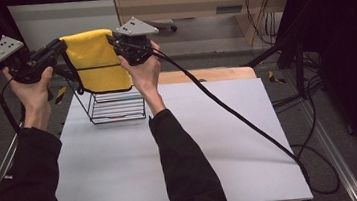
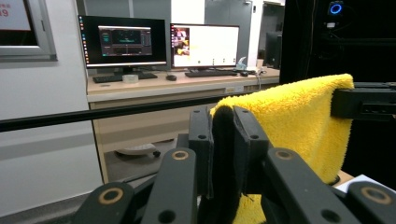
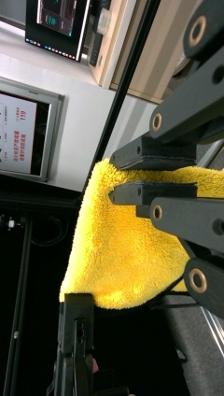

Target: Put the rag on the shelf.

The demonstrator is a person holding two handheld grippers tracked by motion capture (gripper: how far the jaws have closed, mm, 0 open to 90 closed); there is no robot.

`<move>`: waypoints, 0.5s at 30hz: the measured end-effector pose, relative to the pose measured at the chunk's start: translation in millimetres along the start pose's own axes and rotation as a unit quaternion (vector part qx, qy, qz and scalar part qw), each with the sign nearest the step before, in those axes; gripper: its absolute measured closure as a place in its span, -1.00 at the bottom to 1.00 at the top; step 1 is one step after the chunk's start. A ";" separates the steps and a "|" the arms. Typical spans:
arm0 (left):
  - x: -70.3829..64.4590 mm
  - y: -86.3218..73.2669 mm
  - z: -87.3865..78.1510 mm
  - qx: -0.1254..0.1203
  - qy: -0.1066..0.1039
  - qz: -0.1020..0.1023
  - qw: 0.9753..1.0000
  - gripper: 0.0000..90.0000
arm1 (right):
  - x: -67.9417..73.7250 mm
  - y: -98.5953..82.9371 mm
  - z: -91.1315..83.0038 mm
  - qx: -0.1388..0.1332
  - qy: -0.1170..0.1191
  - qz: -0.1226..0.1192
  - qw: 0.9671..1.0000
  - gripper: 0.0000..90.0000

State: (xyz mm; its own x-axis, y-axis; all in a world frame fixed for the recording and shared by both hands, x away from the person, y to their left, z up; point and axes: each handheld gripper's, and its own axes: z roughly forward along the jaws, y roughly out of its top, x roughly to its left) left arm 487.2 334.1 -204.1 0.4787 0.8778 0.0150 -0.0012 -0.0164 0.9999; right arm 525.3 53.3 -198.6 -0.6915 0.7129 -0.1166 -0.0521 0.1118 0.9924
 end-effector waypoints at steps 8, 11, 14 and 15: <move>-6.7 -8.6 -13.0 0.009 -0.017 0.008 1.000 0.75 | 5.2 -8.7 -12.1 0.006 0.015 -0.013 1.000 0.84; -8.7 -12.8 -17.2 0.019 -0.019 0.007 1.000 0.74 | 8.3 -12.2 -16.0 0.010 0.019 -0.016 1.000 0.84; -9.4 -16.2 -21.5 0.024 -0.023 0.001 0.999 0.74 | 11.7 -13.6 -19.6 0.016 0.024 -0.022 0.999 0.84; -9.7 -16.9 -22.8 0.027 -0.025 -0.002 0.999 0.74 | 12.9 -13.9 -20.8 0.018 0.027 -0.024 0.999 0.84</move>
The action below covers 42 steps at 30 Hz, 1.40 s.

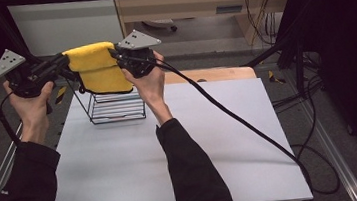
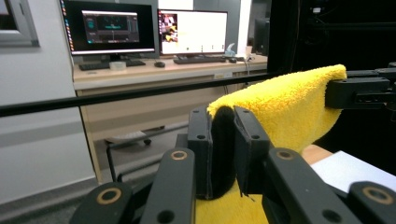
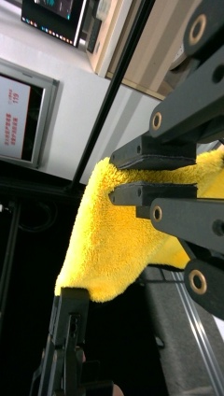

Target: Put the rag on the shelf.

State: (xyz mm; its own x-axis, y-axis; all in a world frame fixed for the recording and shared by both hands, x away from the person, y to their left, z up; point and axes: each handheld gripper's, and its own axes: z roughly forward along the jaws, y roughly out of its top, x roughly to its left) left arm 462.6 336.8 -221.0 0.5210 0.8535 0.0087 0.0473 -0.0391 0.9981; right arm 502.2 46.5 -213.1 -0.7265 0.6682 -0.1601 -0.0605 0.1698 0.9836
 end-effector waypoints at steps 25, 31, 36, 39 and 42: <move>-15.3 -30.2 -21.3 0.089 -0.009 0.028 0.996 0.70 | 19.2 -13.6 -14.6 0.084 0.049 -0.022 0.995 0.80; -16.1 -39.9 -18.0 0.108 -0.004 0.031 0.994 0.69 | 21.3 -19.7 -12.8 0.108 0.056 -0.027 0.992 0.78; -15.5 -47.7 -15.5 0.125 -0.003 0.027 0.992 0.64 | 20.7 -28.1 -10.9 0.120 0.061 -0.025 0.991 0.77; -14.0 -49.6 -16.8 0.132 -0.008 0.020 0.991 0.60 | 20.2 -33.1 -9.7 0.122 0.062 -0.023 0.990 0.77; -11.7 -47.6 -20.5 0.133 -0.011 0.010 0.991 0.47 | 20.6 -36.9 -8.5 0.123 0.062 -0.025 0.990 0.77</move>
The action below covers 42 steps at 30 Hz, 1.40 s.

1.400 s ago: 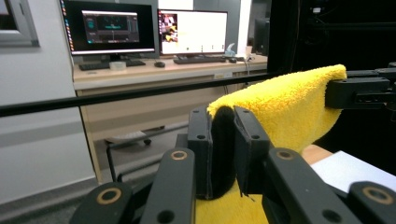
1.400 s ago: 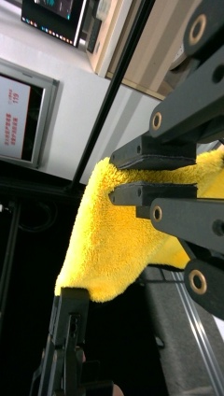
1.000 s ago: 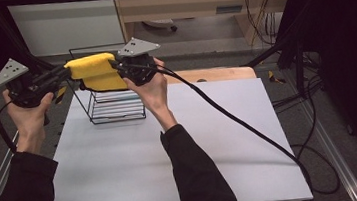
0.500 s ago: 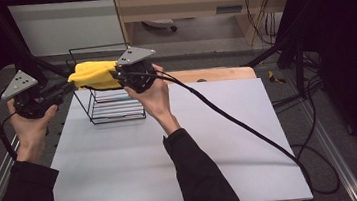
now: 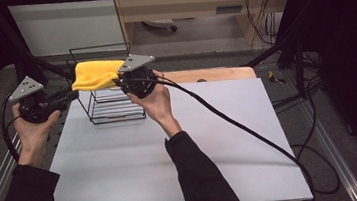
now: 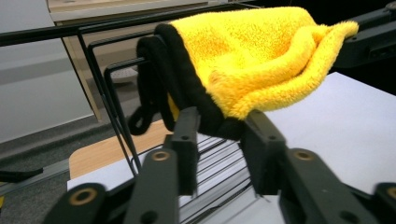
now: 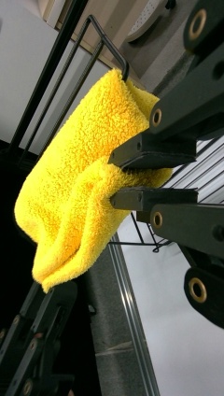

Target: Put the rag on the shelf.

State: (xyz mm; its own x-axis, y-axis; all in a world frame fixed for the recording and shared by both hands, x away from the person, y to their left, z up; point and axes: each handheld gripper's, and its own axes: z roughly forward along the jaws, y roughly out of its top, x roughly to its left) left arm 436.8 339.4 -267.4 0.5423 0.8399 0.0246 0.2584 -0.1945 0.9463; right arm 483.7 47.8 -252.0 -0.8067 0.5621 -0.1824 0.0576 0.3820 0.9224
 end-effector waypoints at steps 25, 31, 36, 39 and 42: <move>14.4 0.2 22.1 0.032 -0.018 -0.068 0.997 0.59 | 6.0 -7.6 -4.6 0.007 0.010 -0.008 1.000 0.48; 7.3 -1.5 21.6 0.038 -0.014 -0.055 0.998 0.80 | 3.2 -10.0 -14.1 -0.002 -0.001 0.017 1.000 0.16; 2.3 -6.4 23.1 0.043 -0.013 -0.050 0.998 0.80 | -3.0 -19.9 -6.2 0.007 -0.022 0.068 0.997 -0.02; 2.2 -10.7 24.7 0.042 -0.012 -0.050 0.998 0.80 | -1.6 -29.7 6.6 0.022 -0.024 0.074 0.997 -0.01; 1.2 -15.3 26.4 0.044 -0.009 -0.046 0.998 0.80 | 1.0 -37.0 17.6 0.022 -0.025 0.080 0.996 0.17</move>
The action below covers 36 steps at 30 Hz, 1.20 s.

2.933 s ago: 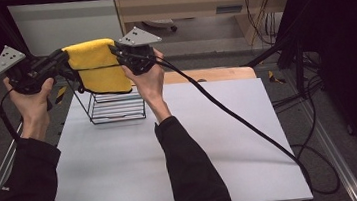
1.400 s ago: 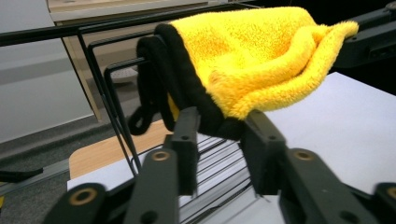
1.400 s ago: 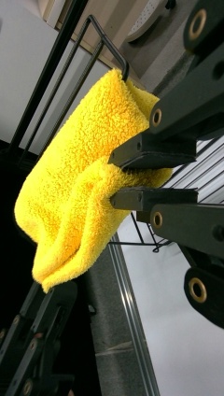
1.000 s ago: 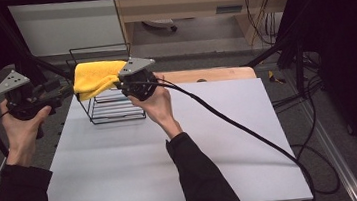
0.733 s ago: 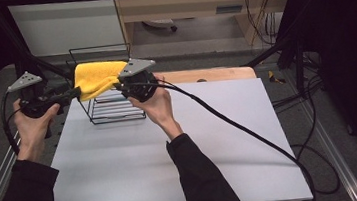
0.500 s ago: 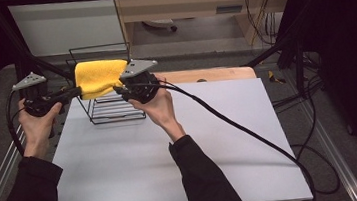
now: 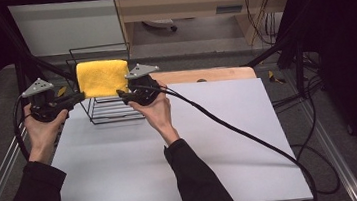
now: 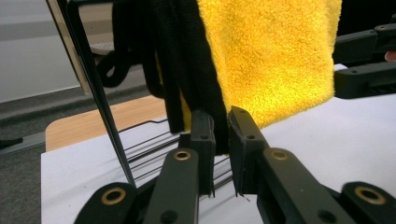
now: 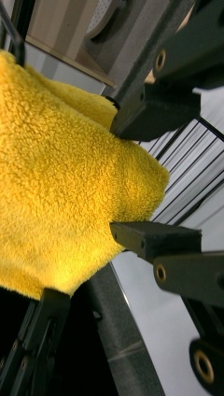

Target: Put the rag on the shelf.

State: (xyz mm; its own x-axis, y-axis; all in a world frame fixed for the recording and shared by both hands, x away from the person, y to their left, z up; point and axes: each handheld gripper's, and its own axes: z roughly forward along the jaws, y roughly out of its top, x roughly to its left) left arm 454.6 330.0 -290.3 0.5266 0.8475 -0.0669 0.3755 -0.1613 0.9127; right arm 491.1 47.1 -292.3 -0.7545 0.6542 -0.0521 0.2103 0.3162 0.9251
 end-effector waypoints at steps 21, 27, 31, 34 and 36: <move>1.2 -14.0 -3.3 0.002 0.033 0.012 0.999 0.11 | -7.8 -6.7 -16.1 -0.011 0.014 0.010 1.000 0.33; -6.5 -27.0 -5.4 0.016 0.022 0.021 0.999 -0.15 | -12.4 -11.2 -35.6 -0.001 0.030 0.018 0.999 -0.06; -13.5 -39.1 -3.3 0.029 0.013 0.029 0.999 -0.29 | -19.2 -20.5 -51.2 0.010 0.027 0.019 0.999 -0.23; -18.4 -47.6 -0.2 0.042 0.005 0.032 0.999 -0.38 | -26.9 -30.5 -63.4 0.020 0.021 0.028 0.999 -0.37; -21.7 -53.1 2.3 0.048 0.000 0.032 0.998 -0.44 | -32.2 -38.0 -71.9 0.025 0.015 0.029 0.999 -0.46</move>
State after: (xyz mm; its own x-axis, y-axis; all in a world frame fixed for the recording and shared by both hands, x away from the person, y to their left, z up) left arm 425.0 319.0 -338.3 0.5525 0.8334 -0.0092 0.4127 -0.2640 0.8718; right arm 462.7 -35.3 -298.8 -0.7585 0.6516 0.0140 0.2856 0.3130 0.9058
